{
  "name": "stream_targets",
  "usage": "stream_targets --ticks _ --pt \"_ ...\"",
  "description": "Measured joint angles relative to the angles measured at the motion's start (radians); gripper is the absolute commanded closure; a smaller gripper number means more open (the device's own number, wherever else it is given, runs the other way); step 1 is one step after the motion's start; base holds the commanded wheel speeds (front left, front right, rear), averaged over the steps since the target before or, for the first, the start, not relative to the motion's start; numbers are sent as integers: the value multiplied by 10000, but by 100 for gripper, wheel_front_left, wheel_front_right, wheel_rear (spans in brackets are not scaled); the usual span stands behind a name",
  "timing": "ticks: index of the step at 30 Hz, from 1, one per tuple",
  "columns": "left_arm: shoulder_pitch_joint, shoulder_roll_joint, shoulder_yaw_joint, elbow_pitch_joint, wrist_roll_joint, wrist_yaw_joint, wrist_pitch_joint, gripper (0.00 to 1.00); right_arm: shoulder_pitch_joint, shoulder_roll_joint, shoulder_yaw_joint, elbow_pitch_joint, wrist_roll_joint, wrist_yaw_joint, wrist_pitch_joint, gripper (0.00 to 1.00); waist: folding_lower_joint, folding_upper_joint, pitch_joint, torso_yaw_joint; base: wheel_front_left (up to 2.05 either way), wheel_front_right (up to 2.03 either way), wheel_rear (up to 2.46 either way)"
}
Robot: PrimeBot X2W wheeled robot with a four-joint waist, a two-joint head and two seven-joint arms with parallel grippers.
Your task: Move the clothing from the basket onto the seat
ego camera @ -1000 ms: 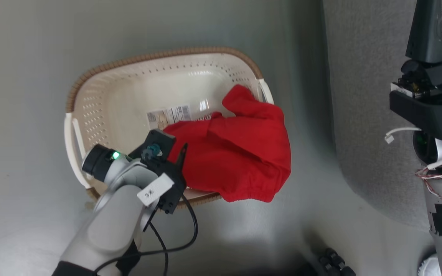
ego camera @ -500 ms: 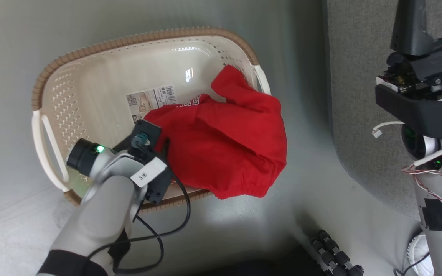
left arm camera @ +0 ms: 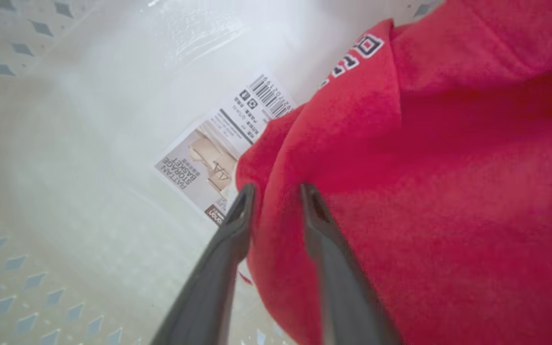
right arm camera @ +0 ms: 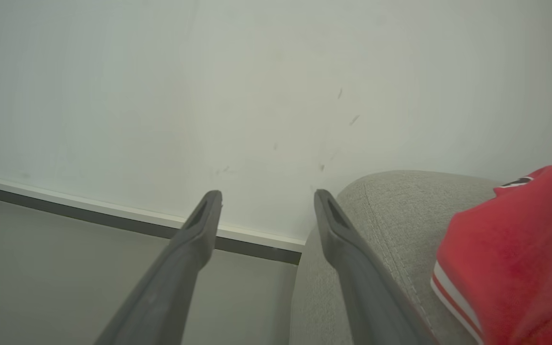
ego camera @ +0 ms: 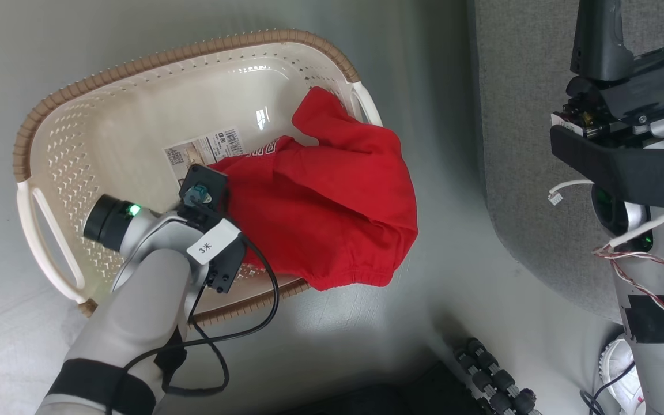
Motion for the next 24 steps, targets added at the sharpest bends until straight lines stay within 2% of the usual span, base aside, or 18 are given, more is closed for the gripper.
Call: stream_targets --ticks 12,24 --pt "-140 -224 -178 -23 -127 -451 -1174 100 2 6 -4 844 -4 29 -2 0 0 0 -461 167 0 0 0" --pt "-161 -341 -205 -458 -464 -794 -2558 100 253 54 198 1870 -8 184 -4 0 0 0 -1776 618 0 0 0"
